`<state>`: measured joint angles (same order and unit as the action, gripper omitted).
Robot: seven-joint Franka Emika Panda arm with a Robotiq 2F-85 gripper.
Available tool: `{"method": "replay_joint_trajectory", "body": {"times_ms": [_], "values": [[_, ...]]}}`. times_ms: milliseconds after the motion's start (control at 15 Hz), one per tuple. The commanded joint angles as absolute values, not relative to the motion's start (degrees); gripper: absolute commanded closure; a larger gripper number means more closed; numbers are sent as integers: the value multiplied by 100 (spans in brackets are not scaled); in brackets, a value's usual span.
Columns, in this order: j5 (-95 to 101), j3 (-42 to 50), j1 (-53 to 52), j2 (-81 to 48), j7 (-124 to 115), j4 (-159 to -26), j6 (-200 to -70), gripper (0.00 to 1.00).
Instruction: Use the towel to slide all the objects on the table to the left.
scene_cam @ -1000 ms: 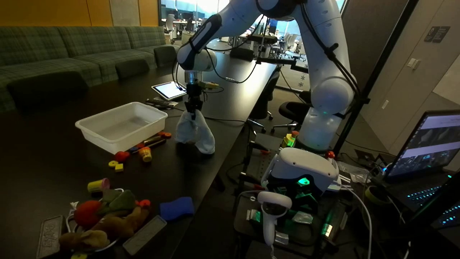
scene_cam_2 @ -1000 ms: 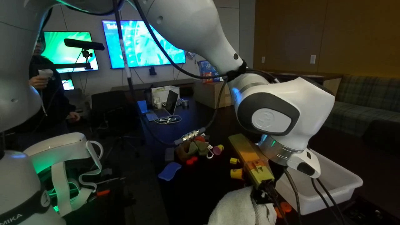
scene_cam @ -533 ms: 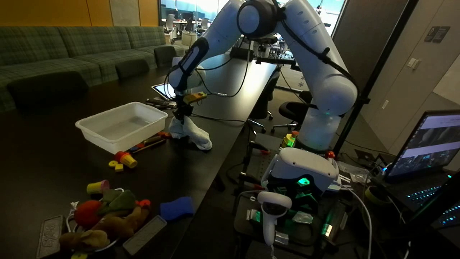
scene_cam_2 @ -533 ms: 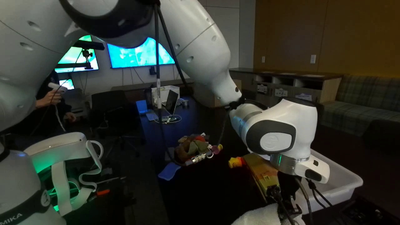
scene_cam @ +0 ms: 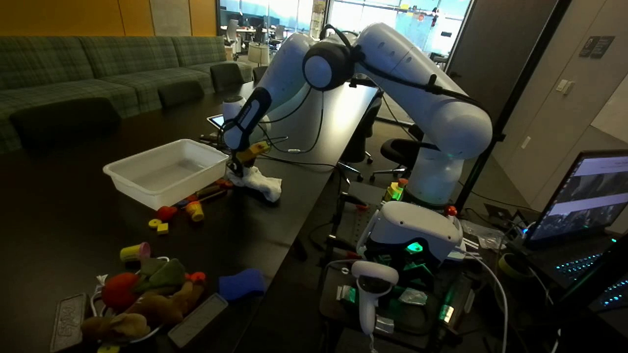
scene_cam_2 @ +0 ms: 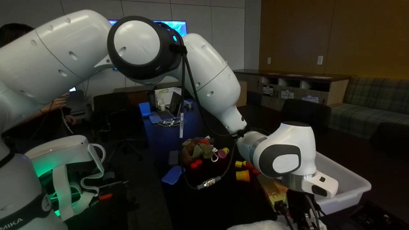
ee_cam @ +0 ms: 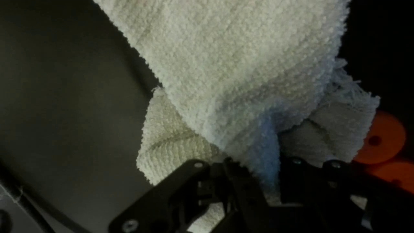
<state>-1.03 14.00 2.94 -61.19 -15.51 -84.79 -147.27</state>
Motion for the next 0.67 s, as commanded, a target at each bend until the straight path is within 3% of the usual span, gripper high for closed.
{"method": "replay_joint_trajectory", "body": {"times_ms": [0,600], "values": [[12,1445,137,-6429,-1779,-8135,-14830,84],[-6,1066,-351,-6295,-1640,-8394,-14985,84]]}}
